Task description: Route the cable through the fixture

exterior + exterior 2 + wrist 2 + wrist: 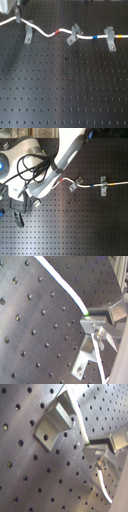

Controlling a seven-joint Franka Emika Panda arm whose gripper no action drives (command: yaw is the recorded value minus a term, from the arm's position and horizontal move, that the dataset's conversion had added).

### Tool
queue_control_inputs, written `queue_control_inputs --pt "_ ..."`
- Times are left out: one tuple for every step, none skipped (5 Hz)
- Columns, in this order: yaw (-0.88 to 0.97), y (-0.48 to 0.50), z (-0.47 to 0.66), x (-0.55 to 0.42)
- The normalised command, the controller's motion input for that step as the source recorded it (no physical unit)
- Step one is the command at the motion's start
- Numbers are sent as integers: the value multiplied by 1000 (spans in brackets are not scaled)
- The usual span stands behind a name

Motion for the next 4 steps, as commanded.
queue_control_inputs --pt "-260 476 -1 -137" --pt "-471 589 43 -168" --pt "-614 377 -7 -87" --pt "-908 -91 -70 -150"
